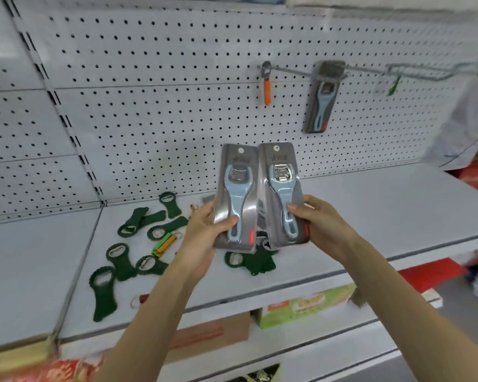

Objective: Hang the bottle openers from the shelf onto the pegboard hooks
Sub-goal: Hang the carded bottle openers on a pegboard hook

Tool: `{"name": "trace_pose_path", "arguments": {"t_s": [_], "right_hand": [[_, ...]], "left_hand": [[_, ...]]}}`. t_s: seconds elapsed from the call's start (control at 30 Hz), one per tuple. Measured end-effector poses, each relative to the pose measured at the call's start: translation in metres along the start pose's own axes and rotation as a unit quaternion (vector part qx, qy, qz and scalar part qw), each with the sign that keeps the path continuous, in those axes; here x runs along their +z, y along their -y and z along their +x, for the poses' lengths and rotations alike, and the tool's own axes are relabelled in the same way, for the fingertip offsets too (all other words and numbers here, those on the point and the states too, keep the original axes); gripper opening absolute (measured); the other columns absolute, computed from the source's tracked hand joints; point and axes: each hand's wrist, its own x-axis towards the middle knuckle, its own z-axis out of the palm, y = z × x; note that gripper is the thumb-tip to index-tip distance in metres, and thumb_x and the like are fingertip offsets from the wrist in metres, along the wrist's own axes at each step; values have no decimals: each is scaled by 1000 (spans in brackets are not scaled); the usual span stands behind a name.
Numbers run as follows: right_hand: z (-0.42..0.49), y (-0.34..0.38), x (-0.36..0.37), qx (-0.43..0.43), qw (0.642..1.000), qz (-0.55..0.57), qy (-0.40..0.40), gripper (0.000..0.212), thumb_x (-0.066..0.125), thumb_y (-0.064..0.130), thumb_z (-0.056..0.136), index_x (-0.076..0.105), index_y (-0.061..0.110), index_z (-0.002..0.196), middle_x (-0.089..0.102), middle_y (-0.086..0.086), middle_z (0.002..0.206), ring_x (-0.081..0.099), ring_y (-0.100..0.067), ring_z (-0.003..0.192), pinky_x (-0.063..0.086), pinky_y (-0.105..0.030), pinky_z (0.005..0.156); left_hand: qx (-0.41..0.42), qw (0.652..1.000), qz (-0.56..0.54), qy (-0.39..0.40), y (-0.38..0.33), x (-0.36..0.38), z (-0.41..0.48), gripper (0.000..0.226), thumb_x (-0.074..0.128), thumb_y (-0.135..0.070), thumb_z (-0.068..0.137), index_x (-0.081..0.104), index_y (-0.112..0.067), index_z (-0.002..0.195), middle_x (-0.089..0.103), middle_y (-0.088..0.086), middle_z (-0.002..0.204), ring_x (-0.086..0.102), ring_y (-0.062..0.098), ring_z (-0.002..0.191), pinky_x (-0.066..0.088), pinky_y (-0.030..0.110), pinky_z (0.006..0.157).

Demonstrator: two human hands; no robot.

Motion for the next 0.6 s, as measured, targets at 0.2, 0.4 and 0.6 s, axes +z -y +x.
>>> {"name": "trace_pose_path", "arguments": {"t_s": [0.2,0.4,0.6], "right_hand": [[-41,23,-75,-21,999,-46,15,25,69,12,84,61,4,106,67,-14,94,66,-27,85,54,-38,80],[-81,51,-158,-55,995,-84,6,29,69,13,85,59,6,111,73,-13,97,69,-28,88,54,-33,74],[-94,83,-204,-131,986,-98,-26,19,67,11,85,62,15,103,72,-9,93,62,-28,87,41,-44,82]], "left_hand": [[8,999,-30,-19,28,85,-20,36,67,0,81,64,-9,116,74,9,103,71,27,92,58,33,74],[39,999,-28,-23,48,173,-31,37,70,0,80,65,-19,112,73,6,108,68,27,103,48,47,97],[51,999,-5,-7,48,223,-32,36,69,-1,81,64,-20,112,75,4,102,70,24,97,50,45,94]]}}
